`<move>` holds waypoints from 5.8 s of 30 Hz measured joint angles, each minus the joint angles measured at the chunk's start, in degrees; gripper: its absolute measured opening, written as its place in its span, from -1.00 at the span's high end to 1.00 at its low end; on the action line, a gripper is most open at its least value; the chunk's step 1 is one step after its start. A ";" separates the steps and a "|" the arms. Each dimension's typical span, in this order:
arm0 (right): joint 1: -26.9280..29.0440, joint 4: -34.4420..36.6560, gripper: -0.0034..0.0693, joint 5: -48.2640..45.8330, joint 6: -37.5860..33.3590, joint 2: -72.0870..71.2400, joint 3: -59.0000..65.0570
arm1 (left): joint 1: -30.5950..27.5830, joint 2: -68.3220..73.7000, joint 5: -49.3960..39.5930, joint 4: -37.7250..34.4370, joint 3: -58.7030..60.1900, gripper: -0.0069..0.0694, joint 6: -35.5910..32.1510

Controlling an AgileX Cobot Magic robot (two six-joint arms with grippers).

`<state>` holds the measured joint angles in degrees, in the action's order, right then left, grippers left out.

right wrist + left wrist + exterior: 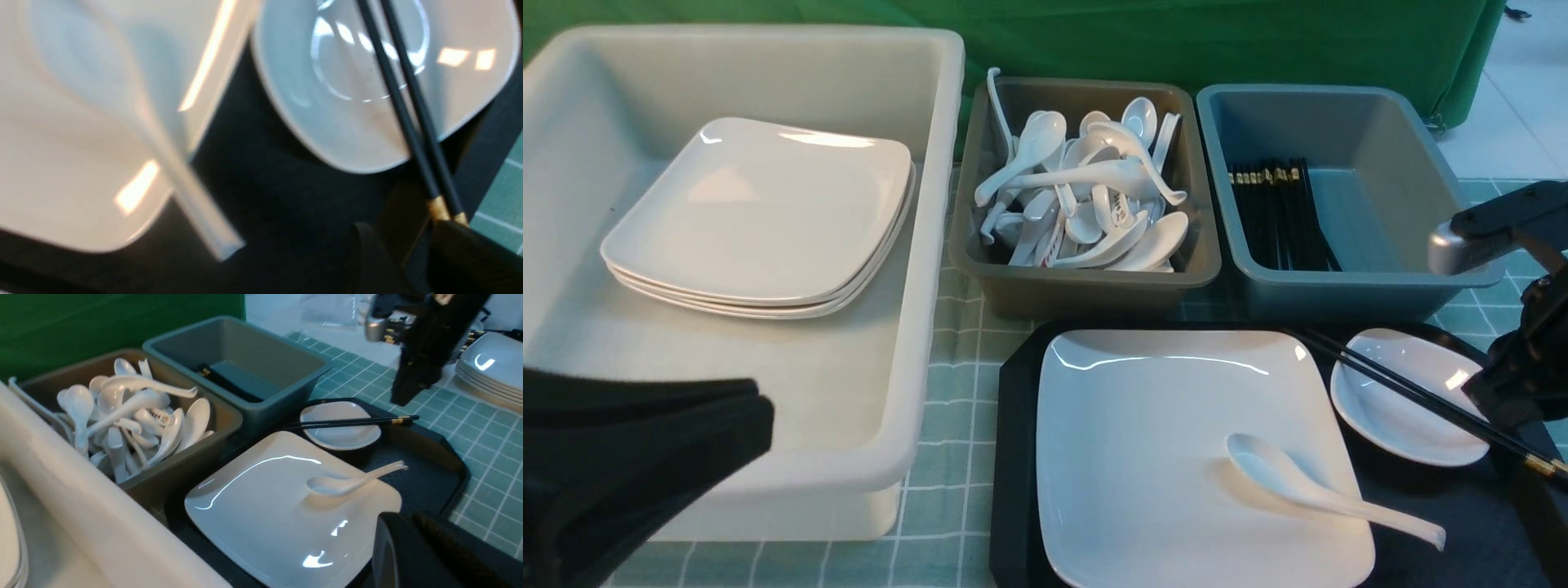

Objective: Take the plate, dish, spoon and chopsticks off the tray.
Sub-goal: Use the right arm to grab a pair of chopsticks from the plate, then use the right arm to put the chopsticks into the small storage box on the right, then use the right arm to grab a small plate from the dinner plate, then use the right arm to put the small plate into the large storage box on the left

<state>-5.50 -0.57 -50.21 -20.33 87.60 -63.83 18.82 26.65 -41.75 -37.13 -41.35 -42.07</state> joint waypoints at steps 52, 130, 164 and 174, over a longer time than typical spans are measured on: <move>-5.57 5.66 0.57 -0.31 -23.64 9.97 -7.55 | 0.00 -4.55 1.17 0.07 0.00 0.77 -0.92; -8.83 -8.52 -0.44 22.47 -5.16 16.02 5.75 | 0.00 -4.55 6.21 7.28 0.00 0.77 -0.86; -55.08 -4.58 0.75 -8.56 7.94 18.07 -53.04 | 0.04 -5.18 -14.78 40.66 -10.93 0.77 29.38; -58.93 -3.65 0.75 -14.66 4.32 45.15 -83.78 | 0.06 -13.41 -19.14 48.86 -11.67 0.77 36.34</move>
<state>-64.42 -4.22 -64.87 -16.01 132.75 -147.62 18.88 13.24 -60.89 11.73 -53.02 -5.73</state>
